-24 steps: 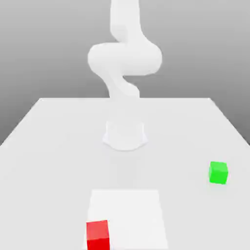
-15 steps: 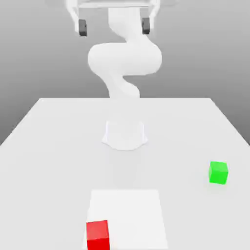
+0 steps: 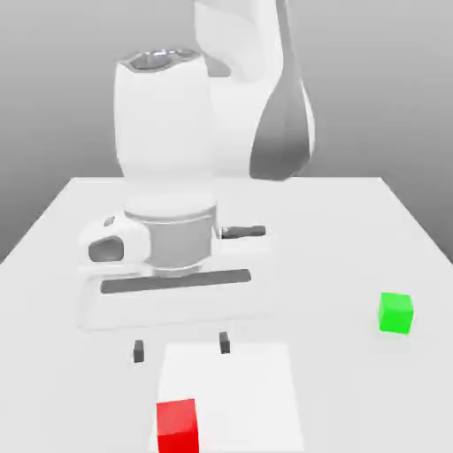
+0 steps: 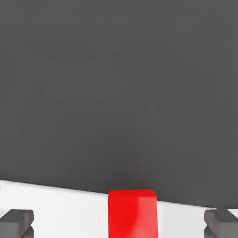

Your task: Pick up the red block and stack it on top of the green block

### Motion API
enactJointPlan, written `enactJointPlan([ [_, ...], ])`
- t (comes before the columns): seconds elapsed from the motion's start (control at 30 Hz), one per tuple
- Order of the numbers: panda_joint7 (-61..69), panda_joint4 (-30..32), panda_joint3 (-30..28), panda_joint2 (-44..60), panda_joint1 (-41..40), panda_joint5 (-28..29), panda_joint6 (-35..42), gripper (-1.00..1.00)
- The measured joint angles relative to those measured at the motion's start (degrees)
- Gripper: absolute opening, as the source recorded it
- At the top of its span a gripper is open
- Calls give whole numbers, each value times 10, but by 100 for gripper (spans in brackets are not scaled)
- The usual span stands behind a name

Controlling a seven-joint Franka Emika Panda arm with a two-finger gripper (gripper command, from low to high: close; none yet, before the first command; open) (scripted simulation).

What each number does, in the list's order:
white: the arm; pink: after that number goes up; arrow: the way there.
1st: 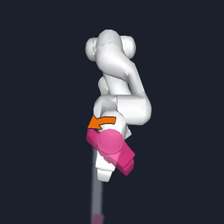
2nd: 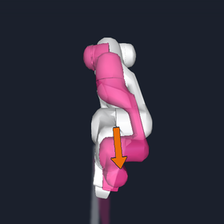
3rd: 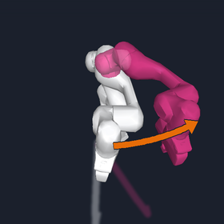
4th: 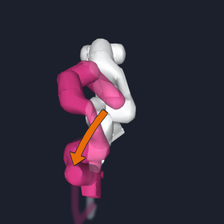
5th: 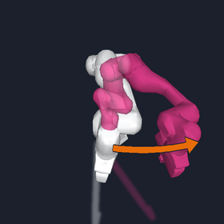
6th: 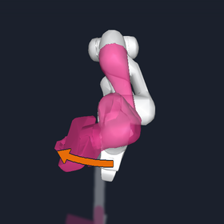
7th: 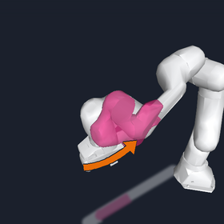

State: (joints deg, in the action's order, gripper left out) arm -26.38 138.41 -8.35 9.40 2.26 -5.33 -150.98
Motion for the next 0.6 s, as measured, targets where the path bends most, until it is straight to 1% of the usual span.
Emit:
enactJointPlan([
  [0.07, 6, 3, 0, 40, -4, 4, -19, 0],
  [0.2, 25, -7, 17, 123, -19, -16, -82, 0],
  [0.23, 28, -10, 21, 138, -22, -20, -95, -100],
  [0.43, 29, -11, 24, 146, -24, -21, -100, -100],
  [0.5, 24, -7, 18, 125, -20, -15, -83, -100],
  [0.6, 11, 2, 7, 69, -13, 4, -37, -100],
])
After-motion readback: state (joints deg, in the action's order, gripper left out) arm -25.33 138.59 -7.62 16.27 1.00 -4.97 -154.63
